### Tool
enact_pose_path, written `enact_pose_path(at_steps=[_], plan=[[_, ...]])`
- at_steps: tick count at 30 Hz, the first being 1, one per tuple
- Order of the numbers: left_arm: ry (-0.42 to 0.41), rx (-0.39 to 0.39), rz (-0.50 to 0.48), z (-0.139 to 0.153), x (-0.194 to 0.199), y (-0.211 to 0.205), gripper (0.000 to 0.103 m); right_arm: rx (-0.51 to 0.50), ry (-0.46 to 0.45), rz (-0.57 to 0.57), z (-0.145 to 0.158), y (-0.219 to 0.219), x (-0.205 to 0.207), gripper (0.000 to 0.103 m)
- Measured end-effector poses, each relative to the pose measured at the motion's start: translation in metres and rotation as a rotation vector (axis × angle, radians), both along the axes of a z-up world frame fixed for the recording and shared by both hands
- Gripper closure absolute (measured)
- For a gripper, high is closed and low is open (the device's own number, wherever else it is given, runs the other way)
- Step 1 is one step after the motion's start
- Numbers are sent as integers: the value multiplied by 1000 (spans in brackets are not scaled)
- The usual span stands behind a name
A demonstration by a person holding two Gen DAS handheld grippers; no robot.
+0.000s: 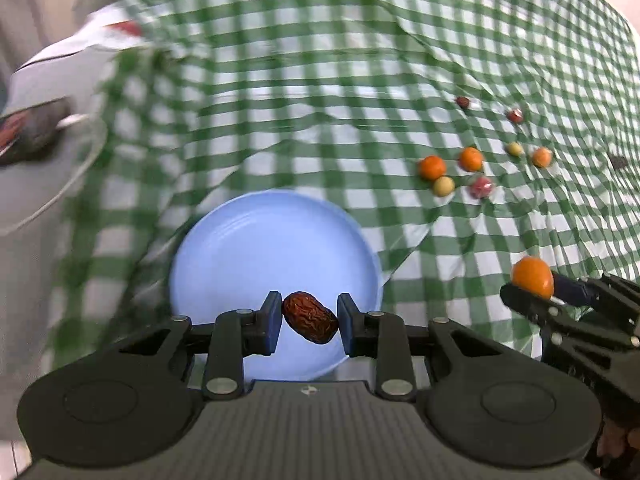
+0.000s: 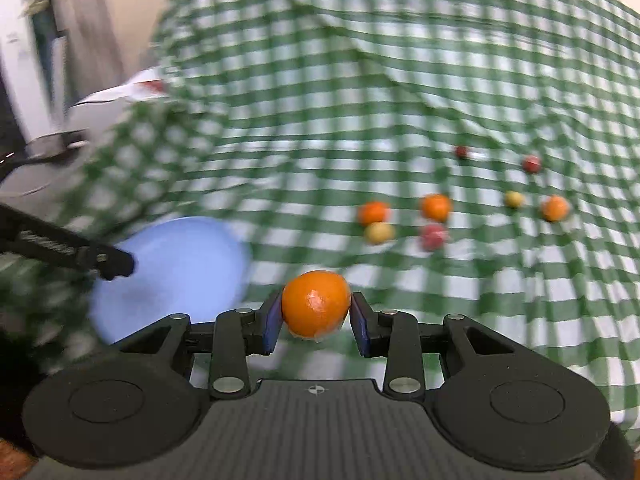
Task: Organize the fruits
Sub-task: 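Carry both fruits over the blue plate and open both tools to drop them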
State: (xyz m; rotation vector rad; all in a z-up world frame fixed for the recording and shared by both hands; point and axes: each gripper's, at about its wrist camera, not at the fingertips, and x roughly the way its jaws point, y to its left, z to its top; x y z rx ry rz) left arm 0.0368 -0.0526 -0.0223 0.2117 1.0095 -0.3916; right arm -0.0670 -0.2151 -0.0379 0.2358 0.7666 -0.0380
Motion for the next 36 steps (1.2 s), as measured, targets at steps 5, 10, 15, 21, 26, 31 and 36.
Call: enact_pose_path(at_steps=[5, 10, 15, 21, 26, 31, 36], plan=[[-27, -29, 67, 11, -27, 35, 70, -42, -40, 113, 23, 47, -13, 65], [-39, -64, 106, 17, -46, 58, 70, -69, -55, 169, 34, 68, -22, 65], [-54, -88, 117, 20, -55, 68, 70, -85, -64, 176, 39, 77, -30, 65], [-68, -108, 118, 24, -58, 72, 70, -91, -66, 178, 40, 78, -32, 65], [-68, -116, 124, 23, -56, 74, 70, -99, -61, 185, 41, 79, -33, 65], [-67, -118, 128, 22, -54, 74, 70, -101, -51, 188, 38, 78, -31, 65], [-62, -122, 137, 20, -47, 75, 70, -100, -40, 190, 35, 76, -26, 65]])
